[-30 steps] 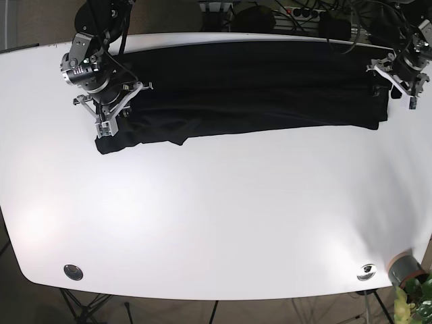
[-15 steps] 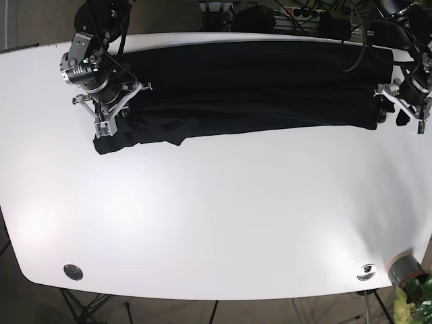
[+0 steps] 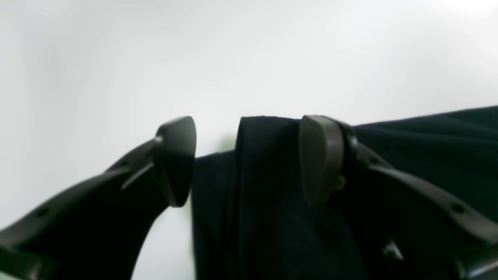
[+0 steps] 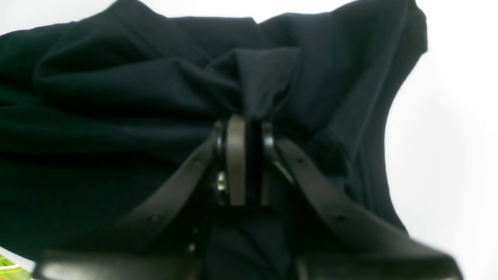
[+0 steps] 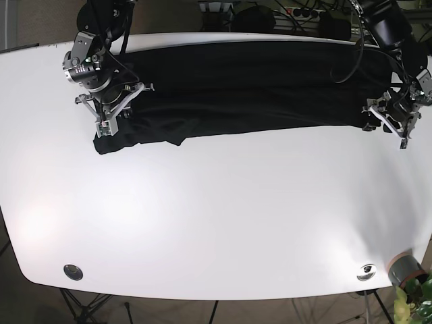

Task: Fold the T-shirt properly
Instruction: 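Lower the folded edge and adjust the left gripper along the fold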

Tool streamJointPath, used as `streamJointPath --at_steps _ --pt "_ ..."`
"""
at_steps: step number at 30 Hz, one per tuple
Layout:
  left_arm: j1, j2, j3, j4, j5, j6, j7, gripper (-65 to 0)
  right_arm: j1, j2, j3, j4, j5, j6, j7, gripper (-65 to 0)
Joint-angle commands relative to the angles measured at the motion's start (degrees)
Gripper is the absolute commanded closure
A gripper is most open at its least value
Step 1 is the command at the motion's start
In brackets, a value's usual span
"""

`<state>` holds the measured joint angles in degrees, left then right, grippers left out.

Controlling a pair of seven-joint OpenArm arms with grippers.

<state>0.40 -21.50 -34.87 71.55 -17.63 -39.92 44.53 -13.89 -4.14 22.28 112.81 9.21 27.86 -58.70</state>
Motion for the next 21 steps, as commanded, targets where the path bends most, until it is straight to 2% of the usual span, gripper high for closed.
streamJointPath --at_steps 1,9,10,15,16,21 --pt "-0.8 -1.3 1.6 -0.8 -0.6 -0.1 -1.4 -38.8 0.4 0.1 0.0 1.0 0.7 -0.12 1.2 -4.3" --pt "-0.5 -1.4 3.4 -1.0 -0.5 -0.1 -1.5 -37.1 0.7 0.1 0.0 1.0 0.7 -0.12 1.3 -4.3" --pt "-0.6 -1.4 3.4 -1.1 -0.5 -0.1 -1.5 -33.6 0.7 0.1 0.0 1.0 0.7 -0.12 1.3 -4.3" --pt "-0.8 -1.4 1.2 -1.0 -0.5 -0.1 -1.6 -2.1 0.8 0.1 0.0 0.6 0.7 -0.12 1.3 -4.3" --pt "-0.8 -1.4 0.9 -1.0 -0.5 -0.1 -1.6 0.0 0.8 0.1 0.0 0.6 0.7 -0.12 1.3 -4.3" --pt "-0.7 -1.4 -0.4 1.7 -0.8 -0.1 -1.6 0.0 0.8 0.0 0.0 0.6 0.7 -0.12 1.3 -4.3"
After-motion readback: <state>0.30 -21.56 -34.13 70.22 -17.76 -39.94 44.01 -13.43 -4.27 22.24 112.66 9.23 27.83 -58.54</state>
